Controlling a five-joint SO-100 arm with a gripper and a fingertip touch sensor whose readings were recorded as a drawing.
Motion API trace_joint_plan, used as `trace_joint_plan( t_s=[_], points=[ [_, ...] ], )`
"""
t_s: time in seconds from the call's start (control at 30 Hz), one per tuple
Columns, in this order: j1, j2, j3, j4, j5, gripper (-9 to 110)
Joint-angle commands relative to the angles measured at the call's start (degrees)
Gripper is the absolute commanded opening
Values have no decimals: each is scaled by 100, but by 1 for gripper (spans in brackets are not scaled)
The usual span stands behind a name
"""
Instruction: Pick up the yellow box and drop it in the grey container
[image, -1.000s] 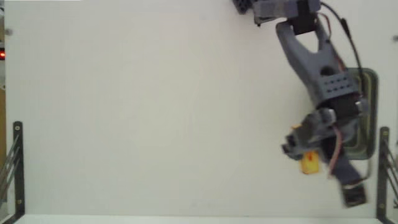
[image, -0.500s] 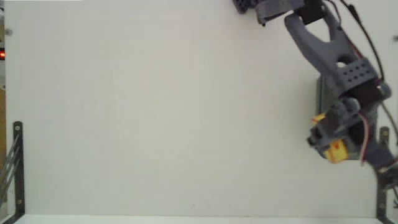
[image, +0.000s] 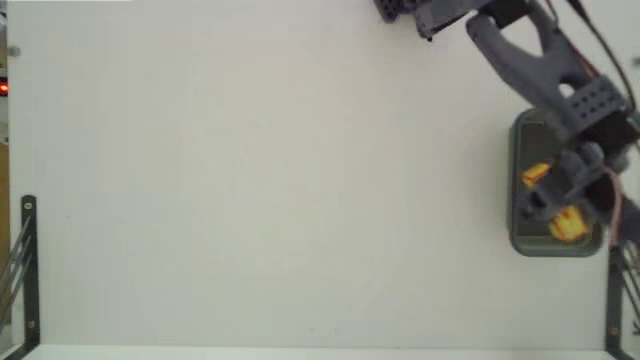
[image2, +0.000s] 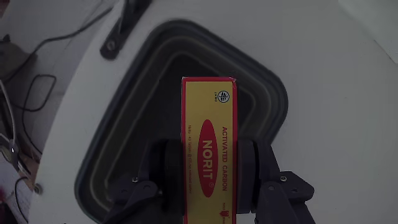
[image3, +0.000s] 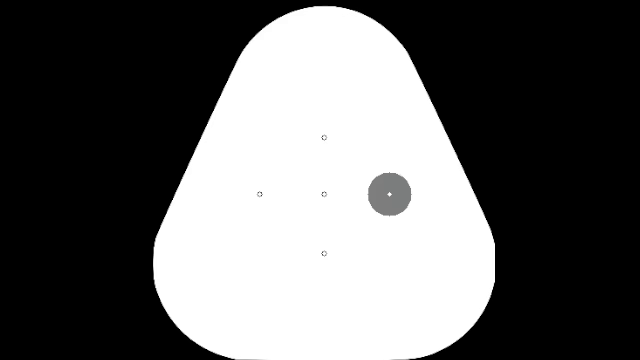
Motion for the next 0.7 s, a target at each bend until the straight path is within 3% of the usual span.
trace_joint_plan(
  t_s=[0.0,0.67],
  points=[
    [-159,547,69,-111,18,42],
    [-233,582,139,-144,18,42]
  ],
)
